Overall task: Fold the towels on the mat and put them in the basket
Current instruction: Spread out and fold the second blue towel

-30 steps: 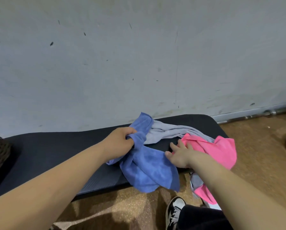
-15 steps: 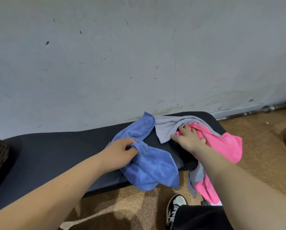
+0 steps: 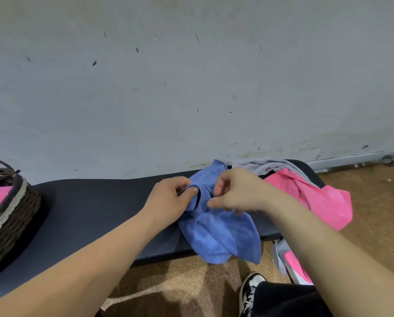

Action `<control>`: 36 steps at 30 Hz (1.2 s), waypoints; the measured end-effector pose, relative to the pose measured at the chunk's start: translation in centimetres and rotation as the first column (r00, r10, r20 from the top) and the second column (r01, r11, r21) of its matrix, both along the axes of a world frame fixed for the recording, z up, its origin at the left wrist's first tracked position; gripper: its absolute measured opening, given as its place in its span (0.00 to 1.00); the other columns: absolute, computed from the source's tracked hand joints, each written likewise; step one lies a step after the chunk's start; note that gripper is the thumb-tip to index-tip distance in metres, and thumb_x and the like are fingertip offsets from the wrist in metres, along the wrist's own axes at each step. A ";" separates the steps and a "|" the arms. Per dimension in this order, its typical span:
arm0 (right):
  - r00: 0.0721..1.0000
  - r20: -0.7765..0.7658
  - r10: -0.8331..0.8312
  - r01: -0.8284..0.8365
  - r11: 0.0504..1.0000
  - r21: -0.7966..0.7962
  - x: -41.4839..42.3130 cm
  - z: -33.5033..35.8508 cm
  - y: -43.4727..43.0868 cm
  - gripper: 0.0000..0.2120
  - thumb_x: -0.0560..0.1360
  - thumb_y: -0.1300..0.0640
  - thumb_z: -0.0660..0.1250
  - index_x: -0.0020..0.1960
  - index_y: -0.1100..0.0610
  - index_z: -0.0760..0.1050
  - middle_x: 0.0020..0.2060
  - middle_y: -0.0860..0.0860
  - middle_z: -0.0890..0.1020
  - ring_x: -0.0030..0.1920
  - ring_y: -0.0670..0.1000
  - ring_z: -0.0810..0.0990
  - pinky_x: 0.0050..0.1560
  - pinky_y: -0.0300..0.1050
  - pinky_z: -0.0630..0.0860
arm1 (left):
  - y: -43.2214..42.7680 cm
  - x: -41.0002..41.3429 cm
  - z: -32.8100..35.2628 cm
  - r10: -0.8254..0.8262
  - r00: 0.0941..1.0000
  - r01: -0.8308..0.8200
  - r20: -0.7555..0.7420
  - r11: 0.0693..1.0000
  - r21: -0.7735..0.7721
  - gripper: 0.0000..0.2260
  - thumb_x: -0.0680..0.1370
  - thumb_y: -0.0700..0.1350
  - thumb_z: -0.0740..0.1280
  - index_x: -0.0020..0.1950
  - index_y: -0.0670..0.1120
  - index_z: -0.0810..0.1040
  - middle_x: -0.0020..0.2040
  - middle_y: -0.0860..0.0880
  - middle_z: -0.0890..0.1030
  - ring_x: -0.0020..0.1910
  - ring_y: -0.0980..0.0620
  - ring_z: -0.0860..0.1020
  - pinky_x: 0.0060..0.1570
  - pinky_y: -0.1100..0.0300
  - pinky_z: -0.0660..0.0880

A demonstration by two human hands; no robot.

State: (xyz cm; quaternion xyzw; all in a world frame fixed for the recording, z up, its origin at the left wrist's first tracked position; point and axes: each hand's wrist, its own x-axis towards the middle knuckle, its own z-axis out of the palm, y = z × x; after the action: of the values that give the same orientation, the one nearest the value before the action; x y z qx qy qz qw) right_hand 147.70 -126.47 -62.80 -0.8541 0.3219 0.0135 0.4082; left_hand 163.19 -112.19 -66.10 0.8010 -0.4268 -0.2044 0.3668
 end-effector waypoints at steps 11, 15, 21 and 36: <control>0.865 0.467 -0.184 0.185 0.982 0.045 2.5 0.4 3.7 0.07 0.81 0.58 0.62 0.46 0.57 0.76 0.32 0.57 0.82 0.30 0.52 0.77 0.34 0.49 0.76 | 4.2 2.4 6.4 -0.003 0.998 0.009 0.069 0.996 -0.089 0.02 0.76 0.49 0.76 0.44 0.52 0.85 0.39 0.48 0.85 0.39 0.52 0.81 0.43 0.52 0.79; 0.789 0.509 -0.345 0.304 0.938 0.164 4.3 1.3 5.9 0.08 0.83 0.57 0.57 0.49 0.60 0.71 0.34 0.52 0.74 0.34 0.51 0.71 0.33 0.42 0.69 | 6.7 4.0 6.9 -0.042 0.986 0.035 0.159 0.998 0.047 0.04 0.77 0.48 0.74 0.43 0.52 0.83 0.39 0.49 0.84 0.39 0.51 0.81 0.41 0.55 0.78; 0.867 0.497 0.037 -0.044 0.999 0.002 4.0 4.2 7.0 0.11 0.76 0.44 0.73 0.46 0.51 0.78 0.31 0.49 0.78 0.30 0.46 0.72 0.34 0.39 0.71 | 12.0 7.7 7.8 0.140 0.950 -0.168 0.280 0.983 0.080 0.14 0.78 0.53 0.72 0.34 0.49 0.79 0.29 0.57 0.78 0.30 0.59 0.74 0.33 0.64 0.68; 0.861 0.441 -0.253 0.193 0.965 0.177 1.7 1.1 3.6 0.04 0.80 0.61 0.68 0.49 0.58 0.82 0.40 0.52 0.86 0.40 0.50 0.82 0.38 0.36 0.76 | 19.4 10.0 8.9 0.068 0.945 -0.135 0.320 0.972 0.194 0.26 0.66 0.62 0.80 0.32 0.46 0.68 0.25 0.56 0.65 0.26 0.57 0.62 0.31 0.58 0.61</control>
State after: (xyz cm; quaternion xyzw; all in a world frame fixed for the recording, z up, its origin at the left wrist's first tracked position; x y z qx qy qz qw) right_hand 149.36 -122.88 -61.70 -0.7624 0.3113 -0.2159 0.5247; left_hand 173.18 -92.77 -57.18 0.8789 -0.4128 -0.1009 0.2167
